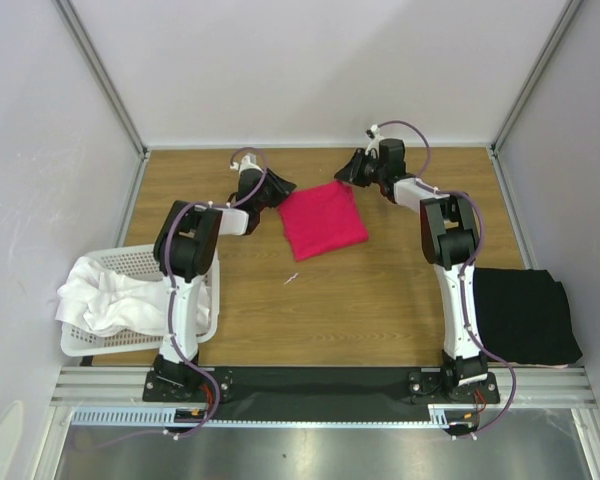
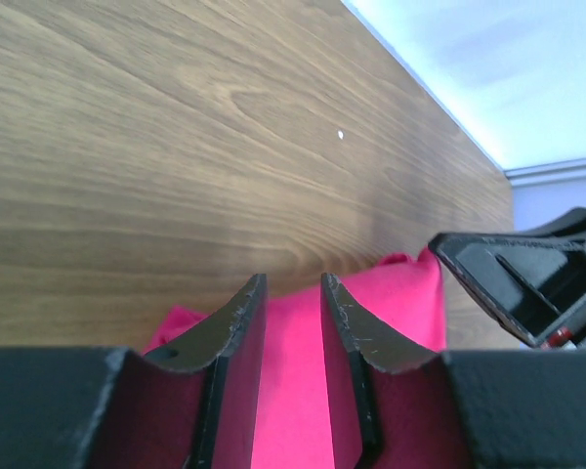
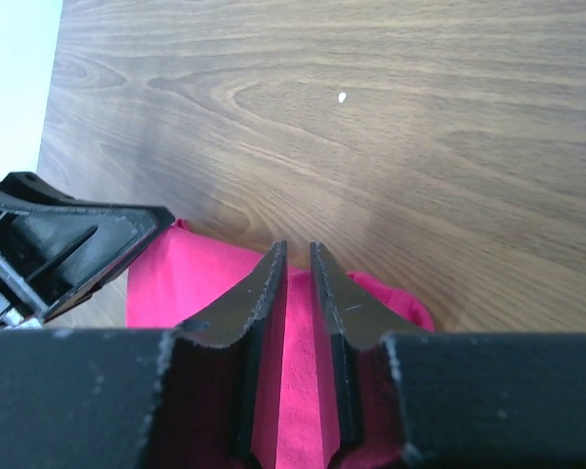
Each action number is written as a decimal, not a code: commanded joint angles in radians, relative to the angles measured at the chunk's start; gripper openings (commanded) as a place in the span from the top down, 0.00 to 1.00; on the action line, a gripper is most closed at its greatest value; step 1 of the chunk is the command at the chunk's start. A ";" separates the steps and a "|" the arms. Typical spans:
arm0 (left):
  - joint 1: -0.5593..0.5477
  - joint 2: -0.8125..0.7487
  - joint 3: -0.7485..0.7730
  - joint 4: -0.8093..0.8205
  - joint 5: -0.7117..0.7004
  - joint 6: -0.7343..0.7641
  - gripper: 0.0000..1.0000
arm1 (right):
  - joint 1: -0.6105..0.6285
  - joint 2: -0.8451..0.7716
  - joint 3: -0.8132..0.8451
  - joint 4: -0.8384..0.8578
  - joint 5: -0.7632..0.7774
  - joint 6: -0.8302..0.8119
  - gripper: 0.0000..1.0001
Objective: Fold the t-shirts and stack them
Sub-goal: Fold the tshirt
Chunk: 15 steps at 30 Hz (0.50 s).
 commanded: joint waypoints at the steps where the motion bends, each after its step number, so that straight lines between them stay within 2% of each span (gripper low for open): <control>1: 0.014 0.015 0.069 0.004 0.011 -0.012 0.66 | 0.000 -0.002 0.046 -0.010 0.003 0.004 0.79; 5: 0.030 -0.031 0.101 -0.022 0.057 0.048 0.60 | -0.001 -0.056 0.084 -0.071 -0.003 -0.030 0.79; 7: 0.030 -0.074 0.123 -0.056 0.055 0.138 0.56 | -0.003 -0.097 0.106 -0.130 0.012 -0.049 0.73; 10: 0.030 -0.187 0.132 -0.117 0.034 0.253 0.46 | -0.007 -0.189 0.094 -0.173 0.029 -0.093 0.61; 11: 0.030 -0.217 0.132 -0.163 0.028 0.284 0.38 | -0.007 -0.243 0.079 -0.177 0.064 -0.119 0.52; 13: 0.030 -0.303 0.131 -0.226 0.012 0.369 0.30 | -0.010 -0.290 0.022 -0.197 0.095 -0.144 0.39; 14: 0.028 -0.329 0.126 -0.293 0.008 0.393 0.24 | -0.020 -0.313 0.000 -0.197 0.108 -0.148 0.26; 15: 0.027 -0.387 0.103 -0.316 0.011 0.434 0.15 | -0.026 -0.358 -0.026 -0.232 0.112 -0.145 0.20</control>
